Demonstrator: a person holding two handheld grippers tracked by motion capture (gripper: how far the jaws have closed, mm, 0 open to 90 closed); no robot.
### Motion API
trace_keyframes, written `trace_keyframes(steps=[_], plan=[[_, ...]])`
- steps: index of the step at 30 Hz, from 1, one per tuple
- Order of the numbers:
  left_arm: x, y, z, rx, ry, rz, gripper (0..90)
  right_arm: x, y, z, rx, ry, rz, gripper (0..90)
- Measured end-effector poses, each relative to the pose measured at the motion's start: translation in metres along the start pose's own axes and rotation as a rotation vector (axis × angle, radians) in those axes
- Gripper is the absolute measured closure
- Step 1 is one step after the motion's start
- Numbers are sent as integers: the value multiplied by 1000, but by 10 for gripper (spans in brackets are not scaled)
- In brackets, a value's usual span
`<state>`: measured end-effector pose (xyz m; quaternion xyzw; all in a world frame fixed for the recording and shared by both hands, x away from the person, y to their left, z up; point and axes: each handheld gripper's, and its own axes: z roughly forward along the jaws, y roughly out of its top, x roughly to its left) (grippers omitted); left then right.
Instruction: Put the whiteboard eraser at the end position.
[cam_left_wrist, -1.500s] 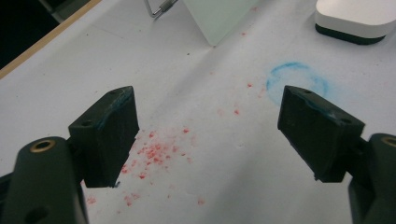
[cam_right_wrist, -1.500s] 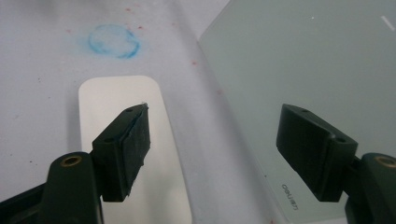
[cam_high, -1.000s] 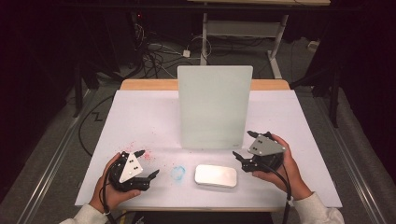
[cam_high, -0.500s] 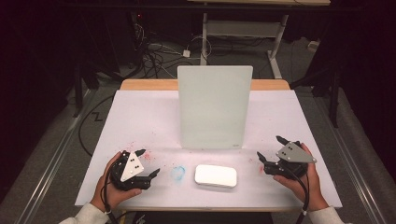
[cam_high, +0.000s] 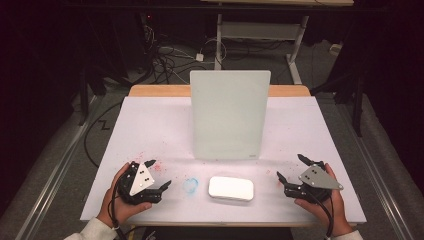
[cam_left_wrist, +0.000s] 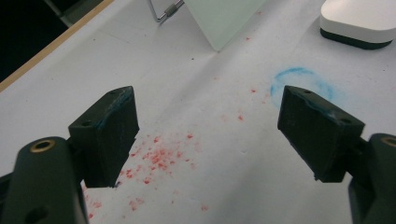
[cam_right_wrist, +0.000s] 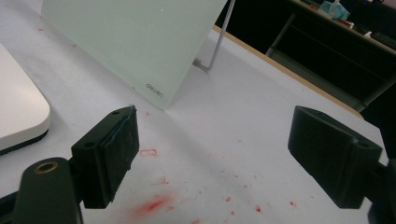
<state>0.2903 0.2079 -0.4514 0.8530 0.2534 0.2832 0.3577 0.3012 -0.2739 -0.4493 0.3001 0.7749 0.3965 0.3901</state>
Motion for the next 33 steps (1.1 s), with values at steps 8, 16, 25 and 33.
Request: trace_keyframes(steps=[8,16,25,33], plan=[[0,1,3,4,-6,6,194,-2,-2,0,8,-16,-1,174],[-1,1,1,2,-3,10,195,-2,-1,-1,6,-17,-5,174],[0,1,3,4,-8,6,194,0,0,1,7,-9,-12,175],[1,1,4,10,-11,5,194,2,1,2,9,-4,-17,177]])
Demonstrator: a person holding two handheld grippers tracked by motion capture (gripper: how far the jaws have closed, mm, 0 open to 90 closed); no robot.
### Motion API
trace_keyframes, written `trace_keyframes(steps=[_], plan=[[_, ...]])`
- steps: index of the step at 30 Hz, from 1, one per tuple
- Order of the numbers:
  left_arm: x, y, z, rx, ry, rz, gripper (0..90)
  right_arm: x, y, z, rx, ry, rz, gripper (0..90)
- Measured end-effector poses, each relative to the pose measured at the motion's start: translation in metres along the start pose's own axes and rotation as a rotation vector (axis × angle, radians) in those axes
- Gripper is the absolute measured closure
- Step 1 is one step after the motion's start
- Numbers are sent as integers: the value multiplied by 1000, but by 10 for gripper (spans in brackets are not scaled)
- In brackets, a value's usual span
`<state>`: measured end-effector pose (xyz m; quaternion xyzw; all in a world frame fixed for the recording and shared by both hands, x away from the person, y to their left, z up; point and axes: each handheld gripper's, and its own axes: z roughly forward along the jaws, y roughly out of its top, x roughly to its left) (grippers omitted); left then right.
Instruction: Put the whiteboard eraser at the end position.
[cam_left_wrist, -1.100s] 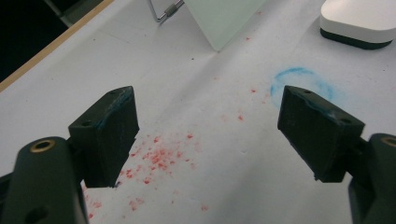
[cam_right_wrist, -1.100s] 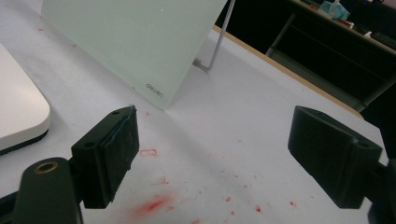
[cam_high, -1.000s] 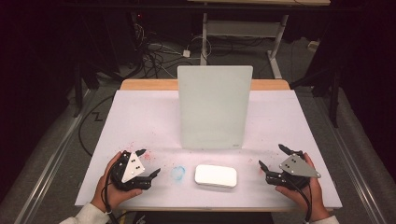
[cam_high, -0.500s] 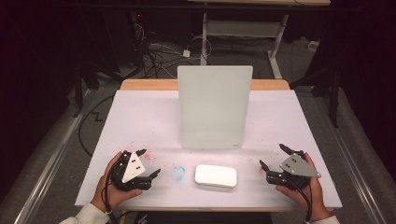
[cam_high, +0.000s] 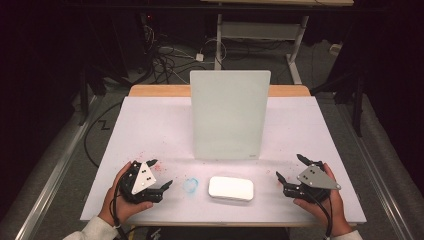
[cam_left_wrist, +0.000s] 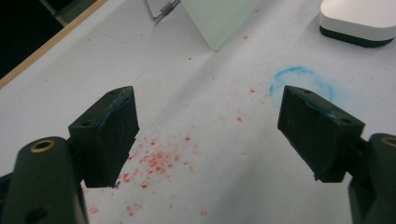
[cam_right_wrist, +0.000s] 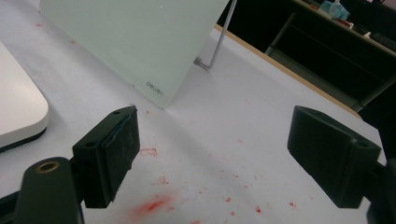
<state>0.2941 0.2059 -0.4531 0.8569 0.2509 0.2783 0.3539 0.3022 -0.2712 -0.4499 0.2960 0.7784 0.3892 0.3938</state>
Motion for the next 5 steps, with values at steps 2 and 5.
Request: trace_keyframes(steps=[2,5], plan=[[0,0,0,2,-1,0,194,0,0,0,3,0,1,177],[1,0,1,1,-2,-4,194,0,0,0,3,-2,2,179]])
